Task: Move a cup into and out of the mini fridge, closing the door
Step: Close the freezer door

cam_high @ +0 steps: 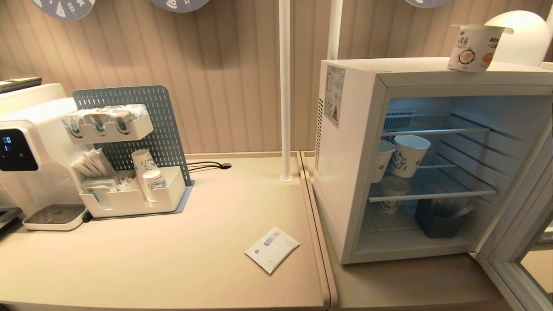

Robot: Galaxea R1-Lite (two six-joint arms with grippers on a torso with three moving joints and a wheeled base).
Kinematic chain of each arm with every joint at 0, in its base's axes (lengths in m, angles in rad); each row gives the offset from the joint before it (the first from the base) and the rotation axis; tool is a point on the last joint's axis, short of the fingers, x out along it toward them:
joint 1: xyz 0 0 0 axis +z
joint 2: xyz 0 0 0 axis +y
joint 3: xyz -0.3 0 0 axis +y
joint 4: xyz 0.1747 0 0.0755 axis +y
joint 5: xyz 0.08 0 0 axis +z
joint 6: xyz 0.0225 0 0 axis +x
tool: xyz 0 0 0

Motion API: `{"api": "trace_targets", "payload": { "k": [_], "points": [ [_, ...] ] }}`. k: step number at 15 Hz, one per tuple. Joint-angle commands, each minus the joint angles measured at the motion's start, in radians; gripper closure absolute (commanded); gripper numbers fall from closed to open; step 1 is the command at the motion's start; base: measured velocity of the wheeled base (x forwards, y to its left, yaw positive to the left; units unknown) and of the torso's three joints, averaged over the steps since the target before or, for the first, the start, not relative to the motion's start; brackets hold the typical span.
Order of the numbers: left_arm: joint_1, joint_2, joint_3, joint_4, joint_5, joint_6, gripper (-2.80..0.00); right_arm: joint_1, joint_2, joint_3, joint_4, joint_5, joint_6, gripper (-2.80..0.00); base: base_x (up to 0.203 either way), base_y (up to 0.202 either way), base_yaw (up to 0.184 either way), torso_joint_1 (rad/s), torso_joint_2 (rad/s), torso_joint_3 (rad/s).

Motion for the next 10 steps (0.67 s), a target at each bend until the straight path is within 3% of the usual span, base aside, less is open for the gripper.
{"api": "trace_targets", "payload": {
  "k": [1, 4, 7, 10],
  "points": [
    [0.000, 0.000, 0.002, 0.000, 0.000, 0.000, 0.00, -0.001, -0.033, 0.201, -0.143, -0.012, -0.001, 0.00, 0.000, 0.000, 0.000, 0.000, 0.00, 0.000],
    [0.000, 0.000, 0.002, 0.000, 0.001, 0.000, 0.00, -0.001, -0.038, 0.231, 0.030, 0.004, 0.025, 0.00, 0.000, 0.000, 0.000, 0.000, 0.00, 0.000],
    [0.000, 0.000, 0.002, 0.000, 0.000, 0.000, 0.00, -0.002, -0.039, 0.229, -0.020, 0.005, 0.061, 0.00, 0.000, 0.000, 0.000, 0.000, 0.00, 0.000],
    [0.000, 0.000, 0.002, 0.000, 0.001, 0.000, 0.00, -0.002, -0.037, 0.229, -0.020, 0.005, 0.061, 0.00, -0.153, 0.000, 0.001, 0.001, 0.01, 0.003]
  ]
}}
